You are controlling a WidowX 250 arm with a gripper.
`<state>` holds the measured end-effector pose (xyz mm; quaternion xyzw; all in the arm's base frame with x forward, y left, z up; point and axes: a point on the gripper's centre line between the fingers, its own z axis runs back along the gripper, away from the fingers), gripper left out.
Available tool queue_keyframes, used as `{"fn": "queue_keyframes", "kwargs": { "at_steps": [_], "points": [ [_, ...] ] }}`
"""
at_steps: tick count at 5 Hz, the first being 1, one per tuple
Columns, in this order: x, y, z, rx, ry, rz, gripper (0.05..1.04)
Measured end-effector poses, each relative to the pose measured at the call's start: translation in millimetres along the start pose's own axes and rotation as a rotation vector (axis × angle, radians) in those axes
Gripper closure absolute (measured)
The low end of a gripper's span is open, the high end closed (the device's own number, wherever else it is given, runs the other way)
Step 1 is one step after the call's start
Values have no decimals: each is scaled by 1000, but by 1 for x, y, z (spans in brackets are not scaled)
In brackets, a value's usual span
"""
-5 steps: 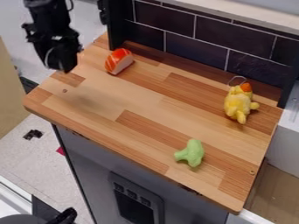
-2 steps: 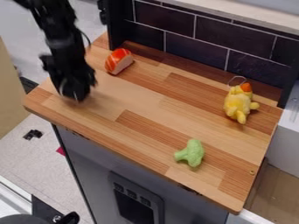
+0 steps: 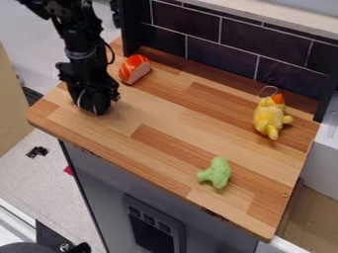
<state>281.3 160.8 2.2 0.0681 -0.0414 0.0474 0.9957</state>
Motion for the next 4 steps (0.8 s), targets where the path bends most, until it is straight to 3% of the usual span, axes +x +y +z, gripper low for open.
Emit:
{"fn": "queue_keyframes", "kwargs": {
  "at_steps": [1,2,3,4],
  "points": [
    [4,-1,-1,-34,45,46,185],
    [-2,-2,0,-76,88,56,87],
    [-9,-2,2,-120,117,61,87],
    [-9,-1,19,-166,100,61,87]
  ]
}}
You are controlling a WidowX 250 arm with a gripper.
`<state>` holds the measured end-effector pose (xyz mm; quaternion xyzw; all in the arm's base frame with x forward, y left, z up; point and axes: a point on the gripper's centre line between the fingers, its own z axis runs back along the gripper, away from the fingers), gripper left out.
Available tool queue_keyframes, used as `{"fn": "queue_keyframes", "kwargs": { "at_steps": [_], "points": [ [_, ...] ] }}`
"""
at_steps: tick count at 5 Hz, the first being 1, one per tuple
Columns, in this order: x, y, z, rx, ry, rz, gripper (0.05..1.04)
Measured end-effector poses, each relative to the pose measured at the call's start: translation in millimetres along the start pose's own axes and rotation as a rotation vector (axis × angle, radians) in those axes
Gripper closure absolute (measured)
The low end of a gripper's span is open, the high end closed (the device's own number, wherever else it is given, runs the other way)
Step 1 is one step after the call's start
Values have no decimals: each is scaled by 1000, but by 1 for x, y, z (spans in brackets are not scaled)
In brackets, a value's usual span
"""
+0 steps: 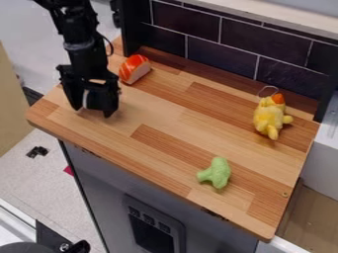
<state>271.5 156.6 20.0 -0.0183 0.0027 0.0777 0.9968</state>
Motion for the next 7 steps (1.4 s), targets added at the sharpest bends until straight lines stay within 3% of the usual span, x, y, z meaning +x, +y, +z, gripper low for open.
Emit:
{"fn": "queue_keyframes", "kwargs": {
  "at_steps": [1,3,5,7],
  "points": [
    [5,-2,24,-17,-43,5,87],
    [11,-16,59,-9,-62,35,87],
    [18,-65,61,29,-27,36,87],
    [26,-112,59,47,-52,54,87]
  ]
}}
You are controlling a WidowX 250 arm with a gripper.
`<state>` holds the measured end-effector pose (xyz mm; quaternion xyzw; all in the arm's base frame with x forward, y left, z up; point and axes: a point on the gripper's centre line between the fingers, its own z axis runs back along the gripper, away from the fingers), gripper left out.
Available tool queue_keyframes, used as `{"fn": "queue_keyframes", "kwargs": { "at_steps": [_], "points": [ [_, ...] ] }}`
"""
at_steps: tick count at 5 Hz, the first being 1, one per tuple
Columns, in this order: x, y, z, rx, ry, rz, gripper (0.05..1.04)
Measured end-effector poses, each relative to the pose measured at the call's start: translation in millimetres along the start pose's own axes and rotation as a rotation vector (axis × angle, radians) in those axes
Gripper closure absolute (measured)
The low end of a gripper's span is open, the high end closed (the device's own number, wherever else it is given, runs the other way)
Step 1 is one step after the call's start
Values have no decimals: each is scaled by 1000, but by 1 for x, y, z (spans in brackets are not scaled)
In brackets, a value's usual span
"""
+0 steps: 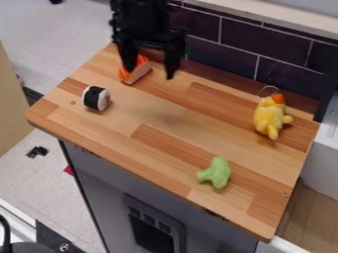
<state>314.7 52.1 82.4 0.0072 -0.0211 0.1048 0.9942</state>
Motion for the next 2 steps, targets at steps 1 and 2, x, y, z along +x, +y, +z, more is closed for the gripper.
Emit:
{"fn": "queue_keyframes", "kwargs": {
  "at_steps": [1,2],
  "points": [
    [-1,-14,0,-7,2,-12,87],
    [-1,-24,-1,-10,-12,-25,87]
  ]
}}
